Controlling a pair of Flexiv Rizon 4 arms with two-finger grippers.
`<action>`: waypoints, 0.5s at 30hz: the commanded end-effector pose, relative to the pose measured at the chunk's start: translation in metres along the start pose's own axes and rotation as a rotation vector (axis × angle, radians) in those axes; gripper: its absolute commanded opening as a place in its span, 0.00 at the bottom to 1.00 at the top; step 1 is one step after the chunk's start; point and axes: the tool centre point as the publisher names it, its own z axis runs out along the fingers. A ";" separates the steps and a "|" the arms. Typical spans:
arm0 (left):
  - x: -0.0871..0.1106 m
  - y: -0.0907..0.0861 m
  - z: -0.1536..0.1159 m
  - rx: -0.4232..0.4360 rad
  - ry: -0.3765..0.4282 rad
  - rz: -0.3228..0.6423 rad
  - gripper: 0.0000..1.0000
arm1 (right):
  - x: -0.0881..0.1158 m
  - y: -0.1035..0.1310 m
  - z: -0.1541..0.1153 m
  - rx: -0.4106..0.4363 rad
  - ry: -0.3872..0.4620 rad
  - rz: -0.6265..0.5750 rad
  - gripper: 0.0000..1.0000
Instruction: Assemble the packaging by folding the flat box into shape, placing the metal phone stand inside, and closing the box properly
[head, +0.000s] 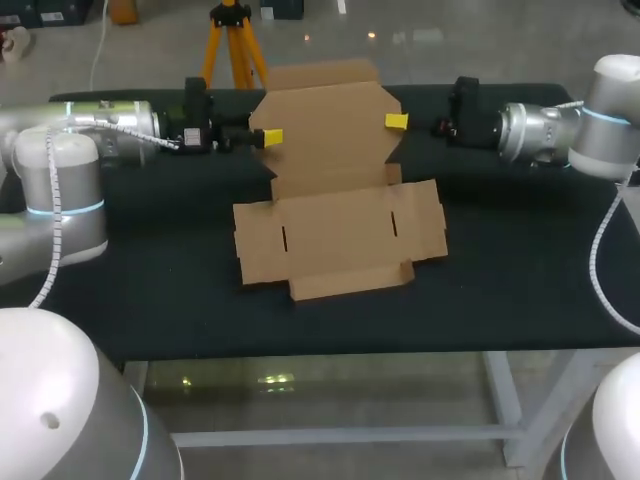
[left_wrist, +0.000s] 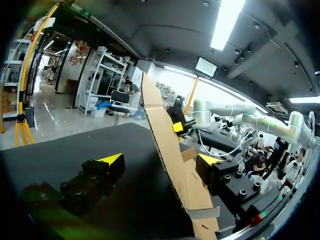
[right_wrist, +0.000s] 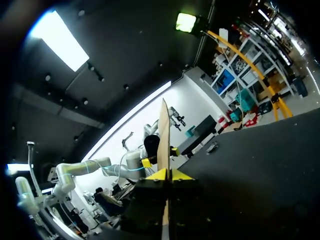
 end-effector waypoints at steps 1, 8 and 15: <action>0.001 0.000 0.006 0.001 0.010 0.011 0.79 | -0.001 -0.003 -0.001 -0.019 -0.002 -0.005 0.00; 0.006 -0.003 0.014 -0.003 0.021 0.037 0.47 | 0.001 0.001 0.003 -0.035 -0.016 -0.023 0.00; 0.006 -0.003 0.022 -0.008 0.035 0.043 0.40 | 0.003 0.004 0.006 -0.052 -0.023 -0.044 0.00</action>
